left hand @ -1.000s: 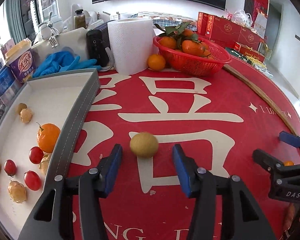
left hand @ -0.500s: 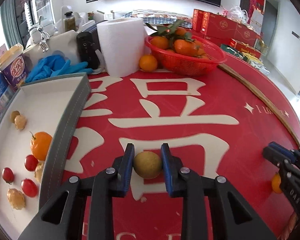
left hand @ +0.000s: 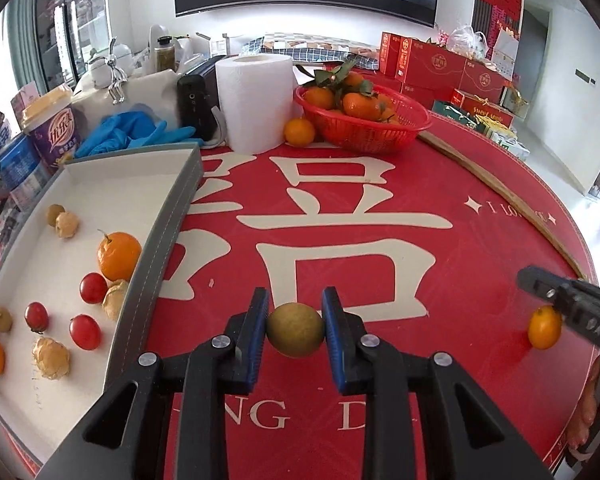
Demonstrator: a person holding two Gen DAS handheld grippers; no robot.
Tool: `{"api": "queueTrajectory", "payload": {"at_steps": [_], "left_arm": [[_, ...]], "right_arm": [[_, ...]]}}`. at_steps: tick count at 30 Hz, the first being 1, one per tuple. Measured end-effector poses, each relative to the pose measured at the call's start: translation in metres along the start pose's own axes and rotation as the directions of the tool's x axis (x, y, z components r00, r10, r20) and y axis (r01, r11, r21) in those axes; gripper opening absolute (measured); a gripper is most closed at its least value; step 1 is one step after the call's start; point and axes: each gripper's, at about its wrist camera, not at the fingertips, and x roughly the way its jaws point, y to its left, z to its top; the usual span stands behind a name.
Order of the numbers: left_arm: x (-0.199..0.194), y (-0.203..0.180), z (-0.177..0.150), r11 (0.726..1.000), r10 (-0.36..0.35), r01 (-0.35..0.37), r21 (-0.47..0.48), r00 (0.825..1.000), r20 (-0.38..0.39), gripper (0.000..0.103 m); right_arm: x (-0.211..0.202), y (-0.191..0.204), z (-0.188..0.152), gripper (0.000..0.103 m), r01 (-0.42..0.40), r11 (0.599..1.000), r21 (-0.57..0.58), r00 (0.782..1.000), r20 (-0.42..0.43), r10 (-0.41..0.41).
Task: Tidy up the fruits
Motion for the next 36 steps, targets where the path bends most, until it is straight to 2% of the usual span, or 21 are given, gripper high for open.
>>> {"api": "queueTrajectory", "payload": {"at_steps": [3, 4, 5, 6, 7, 9, 15, 18, 19, 23, 26, 36], "left_arm": [[0.006, 0.001, -0.003, 1.000, 0.001, -0.001, -0.007, 1.000, -0.018, 0.030], [0.007, 0.002, -0.004, 1.000, -0.004, 0.003, -0.012, 1.000, -0.023, 0.030], [0.009, 0.003, -0.005, 1.000, -0.008, 0.007, -0.016, 1.000, -0.027, 0.030], [0.009, 0.003, -0.007, 1.000, -0.012, 0.011, -0.018, 0.999, -0.030, 0.030], [0.010, 0.004, -0.007, 1.000, -0.014, 0.014, -0.019, 0.999, -0.033, 0.030], [0.011, 0.004, -0.008, 1.000, -0.010, 0.010, -0.014, 1.000, -0.029, 0.030], [0.012, 0.001, -0.007, 1.000, -0.008, 0.007, -0.004, 1.000, -0.025, 0.030], [0.012, 0.001, -0.007, 1.000, -0.008, 0.008, -0.008, 1.000, -0.025, 0.030], [0.012, 0.000, -0.007, 1.000, -0.007, 0.007, -0.008, 1.000, -0.025, 0.030], [0.013, 0.001, -0.006, 1.000, -0.006, 0.006, -0.009, 1.000, -0.029, 0.030], [0.012, 0.003, -0.005, 1.000, -0.016, 0.015, -0.021, 0.999, -0.030, 0.030], [-0.007, 0.016, 0.003, 0.999, -0.013, 0.013, -0.031, 1.000, 0.019, 0.030]], "right_arm": [[-0.010, -0.009, 0.001, 0.017, -0.047, 0.998, 0.034, 0.998, 0.032, 0.046], [-0.012, -0.013, 0.003, 0.021, -0.047, 0.998, 0.047, 0.998, 0.038, 0.046], [-0.015, -0.016, 0.004, 0.031, -0.038, 0.998, 0.057, 0.999, 0.040, 0.036], [-0.017, -0.020, 0.004, 0.069, -0.024, 0.997, 0.067, 0.999, 0.036, 0.022], [-0.021, -0.023, 0.003, 0.093, -0.013, 0.997, 0.078, 0.999, 0.048, 0.009], [-0.031, -0.022, -0.002, 0.094, 0.001, 0.998, 0.062, 0.996, 0.087, -0.006], [-0.021, 0.013, -0.011, 0.092, 0.079, 0.992, -0.101, 0.995, 0.067, -0.073], [0.000, 0.023, -0.013, 0.044, 0.115, 0.984, -0.139, 0.993, 0.001, -0.116], [0.001, 0.026, -0.014, 0.037, 0.151, 0.977, -0.153, 0.989, 0.023, -0.149], [0.001, 0.030, -0.014, 0.037, 0.144, 0.978, -0.149, 0.990, 0.015, -0.143], [-0.002, 0.027, -0.012, 0.037, 0.103, 0.987, -0.119, 0.995, 0.003, -0.104], [-0.005, 0.046, 0.005, 0.037, 0.044, 0.991, -0.127, 0.999, 0.007, -0.043]]}}
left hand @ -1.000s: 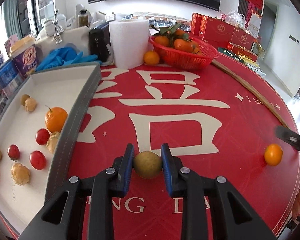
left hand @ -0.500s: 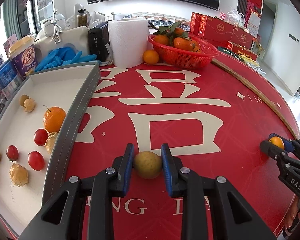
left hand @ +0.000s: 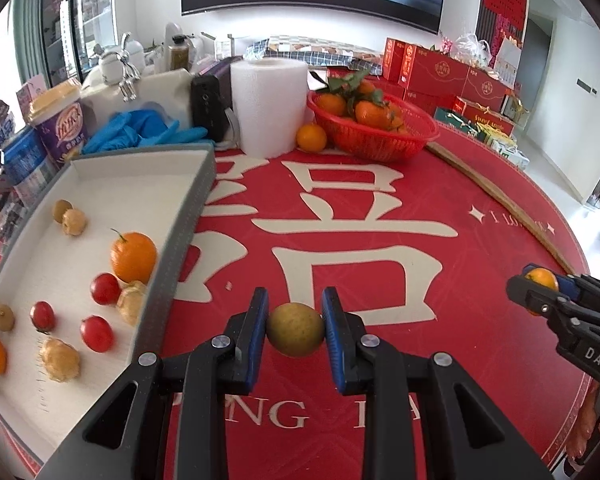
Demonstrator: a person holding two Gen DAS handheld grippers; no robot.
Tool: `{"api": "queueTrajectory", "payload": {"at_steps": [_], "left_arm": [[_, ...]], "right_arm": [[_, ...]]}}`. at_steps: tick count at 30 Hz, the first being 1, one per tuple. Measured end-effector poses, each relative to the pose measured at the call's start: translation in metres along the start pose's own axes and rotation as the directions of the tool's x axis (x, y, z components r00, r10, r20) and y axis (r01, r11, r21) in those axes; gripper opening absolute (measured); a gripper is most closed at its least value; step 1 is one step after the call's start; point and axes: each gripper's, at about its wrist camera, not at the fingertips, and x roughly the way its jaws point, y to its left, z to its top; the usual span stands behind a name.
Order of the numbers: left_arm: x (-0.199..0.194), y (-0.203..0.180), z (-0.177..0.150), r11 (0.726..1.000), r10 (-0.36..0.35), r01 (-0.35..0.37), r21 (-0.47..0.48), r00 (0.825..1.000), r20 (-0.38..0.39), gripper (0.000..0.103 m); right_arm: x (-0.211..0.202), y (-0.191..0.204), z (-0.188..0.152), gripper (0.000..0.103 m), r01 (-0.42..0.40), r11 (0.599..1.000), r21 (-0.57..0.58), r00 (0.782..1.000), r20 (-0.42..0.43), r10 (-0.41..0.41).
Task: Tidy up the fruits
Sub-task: 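Carry the brown fruit and orange into the white tray and open both grippers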
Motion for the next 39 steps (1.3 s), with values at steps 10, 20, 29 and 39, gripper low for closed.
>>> {"api": "queueTrajectory", "payload": {"at_steps": [10, 20, 29, 39], "left_arm": [[-0.025, 0.037, 0.009, 0.998, 0.038, -0.035, -0.052, 0.997, 0.062, 0.030], [-0.044, 0.113, 0.003, 0.974, 0.174, -0.161, -0.161, 0.982, 0.070, 0.030], [-0.038, 0.159, -0.007, 0.937, 0.268, -0.260, -0.232, 0.963, 0.007, 0.030], [-0.021, 0.176, -0.016, 0.921, 0.281, -0.288, -0.264, 0.957, -0.066, 0.070]], "right_arm": [[0.007, 0.050, 0.026, 0.037, -0.085, 0.994, -0.072, 0.996, -0.010, 0.084], [0.029, 0.136, 0.051, 0.037, -0.216, 0.955, -0.203, 0.976, -0.059, 0.209], [0.059, 0.205, 0.070, 0.037, -0.322, 0.911, -0.258, 0.945, -0.140, 0.295], [0.098, 0.242, 0.071, 0.037, -0.337, 0.895, -0.293, 0.932, -0.235, 0.274]]}}
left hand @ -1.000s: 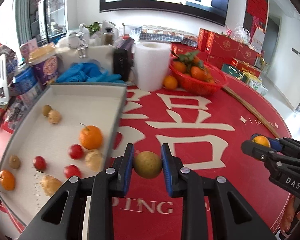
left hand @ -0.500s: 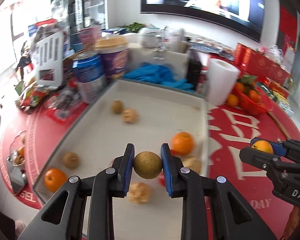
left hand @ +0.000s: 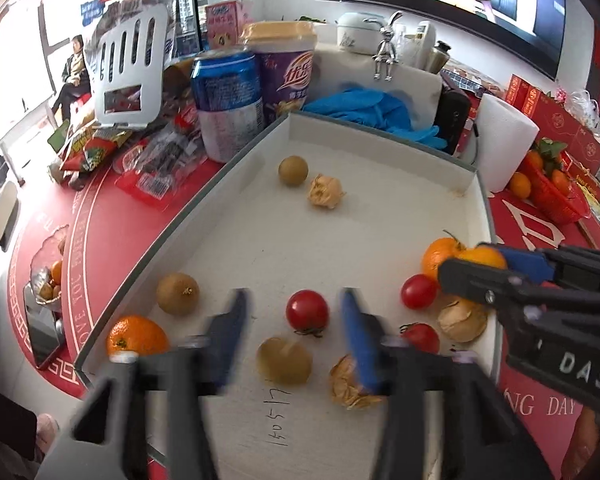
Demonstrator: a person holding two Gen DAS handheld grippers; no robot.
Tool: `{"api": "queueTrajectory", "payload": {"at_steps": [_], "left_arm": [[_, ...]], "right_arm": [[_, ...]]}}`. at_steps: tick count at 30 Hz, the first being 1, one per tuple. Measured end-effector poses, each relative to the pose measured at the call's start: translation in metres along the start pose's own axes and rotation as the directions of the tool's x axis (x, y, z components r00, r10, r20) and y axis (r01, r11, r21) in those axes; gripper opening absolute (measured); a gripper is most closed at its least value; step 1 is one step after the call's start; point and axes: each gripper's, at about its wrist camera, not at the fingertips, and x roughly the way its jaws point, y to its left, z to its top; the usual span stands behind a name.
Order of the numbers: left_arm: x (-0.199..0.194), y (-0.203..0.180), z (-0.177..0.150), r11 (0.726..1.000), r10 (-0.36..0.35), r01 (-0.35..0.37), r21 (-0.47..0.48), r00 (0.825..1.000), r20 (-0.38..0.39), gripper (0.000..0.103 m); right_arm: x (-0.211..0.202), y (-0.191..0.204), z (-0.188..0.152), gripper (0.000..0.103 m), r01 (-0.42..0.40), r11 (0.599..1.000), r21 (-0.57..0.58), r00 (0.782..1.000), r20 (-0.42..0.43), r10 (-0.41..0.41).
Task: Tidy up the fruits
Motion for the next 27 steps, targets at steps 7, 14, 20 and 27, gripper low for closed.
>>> {"api": "queueTrajectory", "payload": {"at_steps": [7, 14, 20, 27], "left_arm": [[-0.006, 0.008, -0.001, 1.000, -0.008, 0.008, -0.025, 1.000, -0.004, 0.086], [-0.016, 0.008, 0.000, 0.999, -0.024, 0.023, -0.029, 1.000, -0.002, 0.103], [-0.020, 0.000, -0.001, 0.999, -0.053, 0.053, -0.011, 0.998, -0.029, 0.103], [-0.026, -0.008, -0.003, 1.000, -0.009, 0.010, 0.015, 1.000, -0.030, 0.103]], "right_arm": [[-0.009, 0.005, 0.014, 0.093, -0.008, 1.000, -0.002, 1.000, 0.020, 0.008], [-0.037, 0.005, 0.020, 0.103, 0.069, 0.998, -0.013, 0.997, 0.043, -0.068], [-0.039, -0.006, 0.019, 0.103, 0.084, 0.996, 0.017, 0.996, -0.016, -0.083], [-0.040, -0.005, 0.012, 0.103, 0.085, 0.996, 0.001, 0.996, -0.027, -0.085]]}}
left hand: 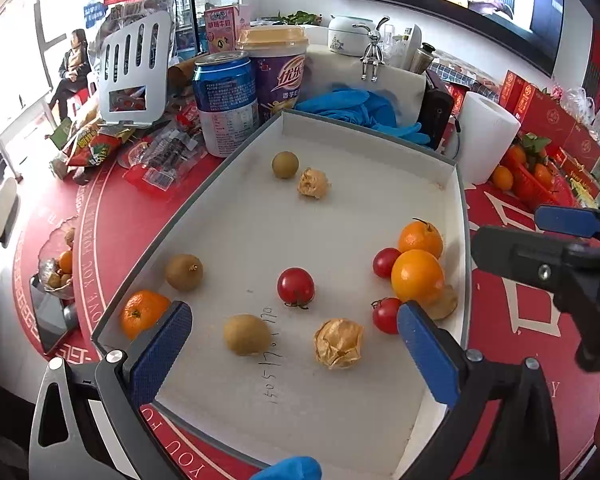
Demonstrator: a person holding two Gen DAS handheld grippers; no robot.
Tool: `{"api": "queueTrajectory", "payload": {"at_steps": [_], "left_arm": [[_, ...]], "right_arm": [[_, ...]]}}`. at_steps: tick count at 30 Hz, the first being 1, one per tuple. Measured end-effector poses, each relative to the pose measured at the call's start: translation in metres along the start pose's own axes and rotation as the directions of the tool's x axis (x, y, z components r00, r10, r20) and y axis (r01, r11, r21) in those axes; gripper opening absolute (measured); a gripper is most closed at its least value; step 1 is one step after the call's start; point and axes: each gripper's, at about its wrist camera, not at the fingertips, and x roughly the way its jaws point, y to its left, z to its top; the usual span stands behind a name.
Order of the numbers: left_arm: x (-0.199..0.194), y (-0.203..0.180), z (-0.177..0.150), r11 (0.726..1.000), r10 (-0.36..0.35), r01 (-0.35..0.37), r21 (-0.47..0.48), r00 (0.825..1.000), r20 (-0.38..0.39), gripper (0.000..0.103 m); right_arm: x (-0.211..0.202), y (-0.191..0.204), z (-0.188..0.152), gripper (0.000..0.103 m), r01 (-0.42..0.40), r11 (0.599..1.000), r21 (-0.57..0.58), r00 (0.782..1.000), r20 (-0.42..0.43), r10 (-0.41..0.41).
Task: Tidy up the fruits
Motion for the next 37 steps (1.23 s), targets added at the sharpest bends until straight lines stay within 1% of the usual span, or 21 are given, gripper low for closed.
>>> {"api": "queueTrajectory", "payload": {"at_steps": [4, 15, 32, 34, 37], "left_arm": [[-0.001, -0.004, 0.000, 1.000, 0.024, -0.024, 0.016, 1.000, 0.005, 0.103], [0.002, -0.007, -0.001, 0.999, 0.029, -0.029, 0.025, 1.000, -0.001, 0.103], [0.004, -0.008, -0.001, 0.999, 0.028, -0.028, 0.023, 1.000, -0.008, 0.103], [0.004, -0.008, -0.002, 1.000, 0.021, -0.021, 0.020, 1.000, -0.009, 0.103], [0.000, -0.010, -0.004, 0.999, 0.003, -0.003, 0.041, 1.000, 0.010, 0.103]], "right_arm": [[0.002, 0.000, -0.001, 0.103, -0.001, 1.000, 0.001, 1.000, -0.014, 0.001], [0.007, -0.007, -0.005, 0.103, -0.001, 1.000, 0.021, 0.999, -0.033, 0.002], [0.011, -0.006, -0.009, 0.103, 0.010, 1.000, 0.008, 0.999, -0.041, -0.010], [0.011, -0.005, -0.010, 0.103, 0.011, 1.000, 0.003, 0.999, -0.041, -0.011], [0.011, -0.004, -0.011, 0.103, 0.012, 1.000, -0.002, 0.999, -0.039, -0.012]]}}
